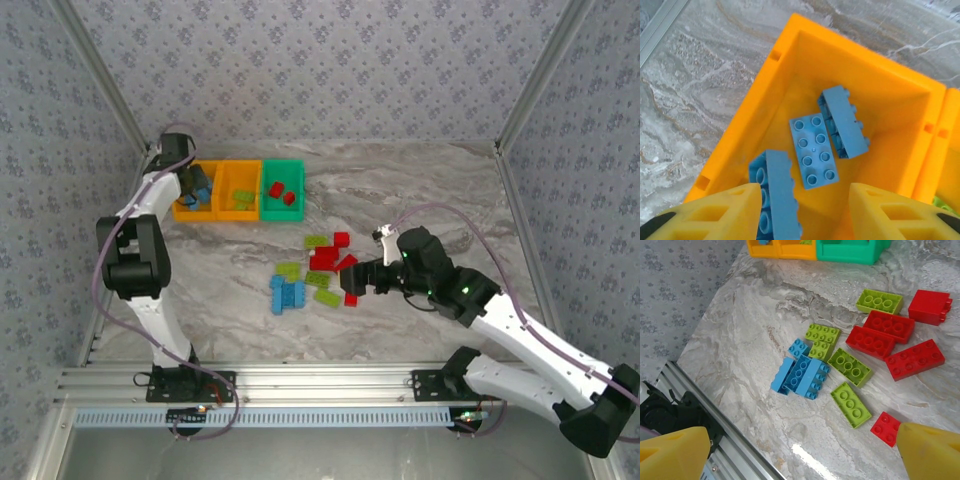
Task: Sort the legos into containers by color
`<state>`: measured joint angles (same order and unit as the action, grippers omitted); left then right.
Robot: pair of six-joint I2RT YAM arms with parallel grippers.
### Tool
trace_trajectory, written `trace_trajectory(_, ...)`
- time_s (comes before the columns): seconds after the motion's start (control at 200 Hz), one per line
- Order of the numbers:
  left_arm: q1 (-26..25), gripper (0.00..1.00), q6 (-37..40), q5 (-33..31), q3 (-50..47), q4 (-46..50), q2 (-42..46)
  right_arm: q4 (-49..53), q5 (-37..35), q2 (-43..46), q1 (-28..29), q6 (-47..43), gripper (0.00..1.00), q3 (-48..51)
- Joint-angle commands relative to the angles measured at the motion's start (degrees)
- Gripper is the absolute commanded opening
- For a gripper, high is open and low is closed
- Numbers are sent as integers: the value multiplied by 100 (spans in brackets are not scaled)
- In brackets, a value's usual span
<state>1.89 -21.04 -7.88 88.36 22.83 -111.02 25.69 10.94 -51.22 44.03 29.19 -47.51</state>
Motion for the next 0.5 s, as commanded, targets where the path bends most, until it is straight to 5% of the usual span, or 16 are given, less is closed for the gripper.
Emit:
trace_trajectory(0.0, -21, 51, -83, 389, -22, 113, 569, 159, -250, -51, 19, 71, 99, -4)
trace_trajectory(0.21, -602, 50, -301, 1185, -1416, -294, 2908, 309, -1071, -745, -25, 297, 98, -190)
trace_trajectory(0.36, -1773, 50, 1240, 1206, -1921, 140, 4448, 700, -1219, -1473, -44, 392, 93, -370)
trace_trajectory(0.495, -2316, 54, 2696, 2084, -2681, 285, 5689, 496, -891, -1869, 0, 572, 88, -129)
